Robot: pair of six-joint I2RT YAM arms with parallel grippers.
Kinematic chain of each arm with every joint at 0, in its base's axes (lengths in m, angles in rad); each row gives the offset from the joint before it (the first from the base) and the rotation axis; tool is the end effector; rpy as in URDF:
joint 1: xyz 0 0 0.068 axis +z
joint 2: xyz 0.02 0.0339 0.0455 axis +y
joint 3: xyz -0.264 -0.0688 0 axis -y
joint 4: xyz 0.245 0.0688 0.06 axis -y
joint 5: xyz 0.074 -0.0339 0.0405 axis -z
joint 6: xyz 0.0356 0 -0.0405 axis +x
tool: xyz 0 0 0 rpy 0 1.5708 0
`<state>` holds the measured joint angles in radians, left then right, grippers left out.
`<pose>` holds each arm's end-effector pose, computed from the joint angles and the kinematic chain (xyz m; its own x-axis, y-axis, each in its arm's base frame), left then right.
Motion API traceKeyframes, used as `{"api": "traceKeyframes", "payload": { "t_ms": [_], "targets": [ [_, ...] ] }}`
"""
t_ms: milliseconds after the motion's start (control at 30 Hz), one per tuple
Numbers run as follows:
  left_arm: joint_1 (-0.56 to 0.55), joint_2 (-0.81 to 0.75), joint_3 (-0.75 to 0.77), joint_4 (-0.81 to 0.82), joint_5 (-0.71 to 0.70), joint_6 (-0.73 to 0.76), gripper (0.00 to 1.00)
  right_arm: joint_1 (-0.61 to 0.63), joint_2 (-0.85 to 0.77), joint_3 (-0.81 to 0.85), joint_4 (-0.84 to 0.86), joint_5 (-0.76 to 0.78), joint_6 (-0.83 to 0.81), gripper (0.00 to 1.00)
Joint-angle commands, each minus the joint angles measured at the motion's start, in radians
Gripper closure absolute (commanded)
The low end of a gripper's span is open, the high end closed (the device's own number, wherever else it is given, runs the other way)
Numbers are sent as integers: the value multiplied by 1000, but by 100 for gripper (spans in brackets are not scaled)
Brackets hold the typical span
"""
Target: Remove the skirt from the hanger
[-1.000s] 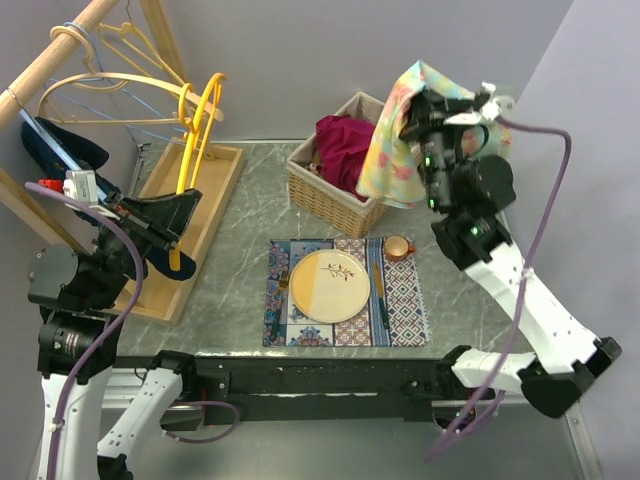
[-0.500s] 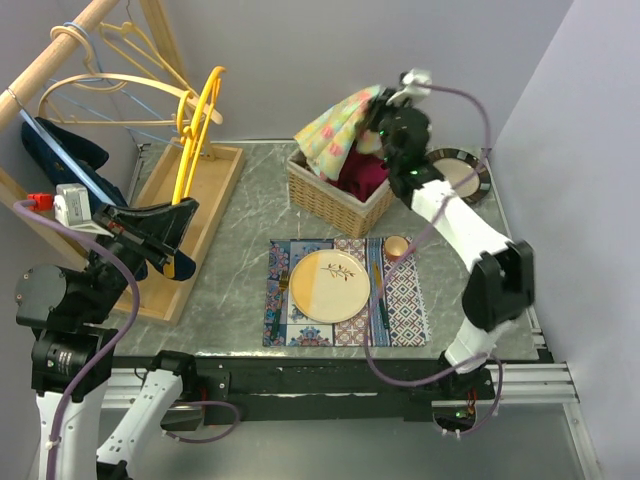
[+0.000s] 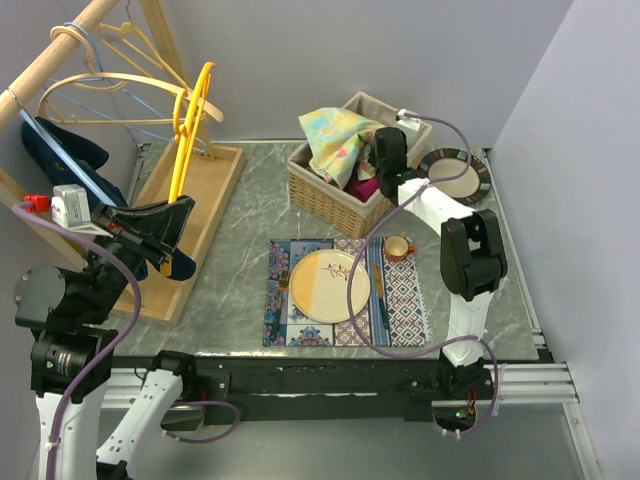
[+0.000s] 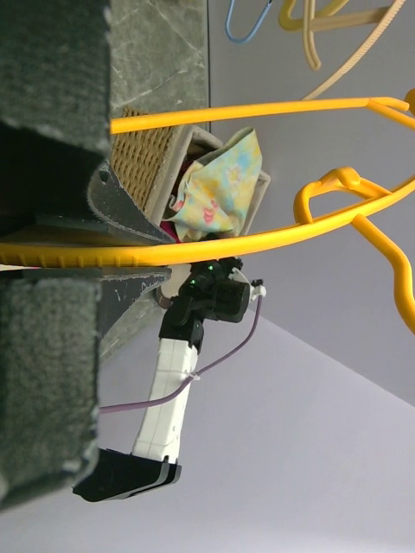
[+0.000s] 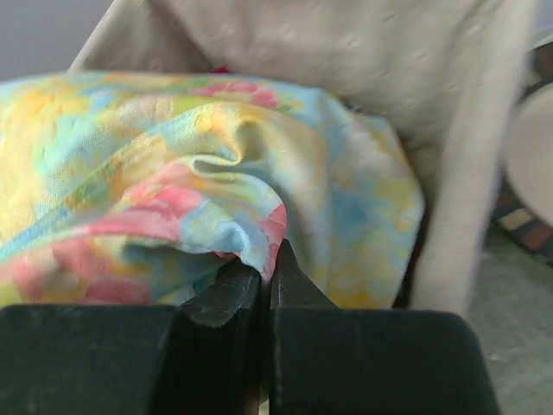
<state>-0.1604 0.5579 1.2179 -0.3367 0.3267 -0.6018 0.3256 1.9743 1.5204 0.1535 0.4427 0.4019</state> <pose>0.0524 -0.0201 0.4851 0.0028 -0.5436 -0.8393 0.5499 0.7019 -0.4528 0.4517 0.1364 0.2714 -0.2194 0.2990 -0.9287 0.2005 0.9454 0.2570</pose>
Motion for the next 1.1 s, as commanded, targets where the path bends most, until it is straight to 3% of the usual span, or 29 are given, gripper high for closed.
{"api": "traceKeyframes", "payload": {
  "t_ms": [0,167,567,833,1067],
  "targets": [
    [4,2,32,42,-15,20,99,-62,-107,-29,15,131,3,100],
    [4,8,31,51,-26,20,99,-66,-215,-132,190,87,-66,100],
    [4,34,38,45,-38,23,99,-59,-315,-128,282,87,-158,100],
    [4,33,42,42,-45,30,99,-37,-285,-89,363,119,-273,100],
    [4,39,55,45,-44,28,99,-14,-201,-91,543,47,-425,100]
  ]
}}
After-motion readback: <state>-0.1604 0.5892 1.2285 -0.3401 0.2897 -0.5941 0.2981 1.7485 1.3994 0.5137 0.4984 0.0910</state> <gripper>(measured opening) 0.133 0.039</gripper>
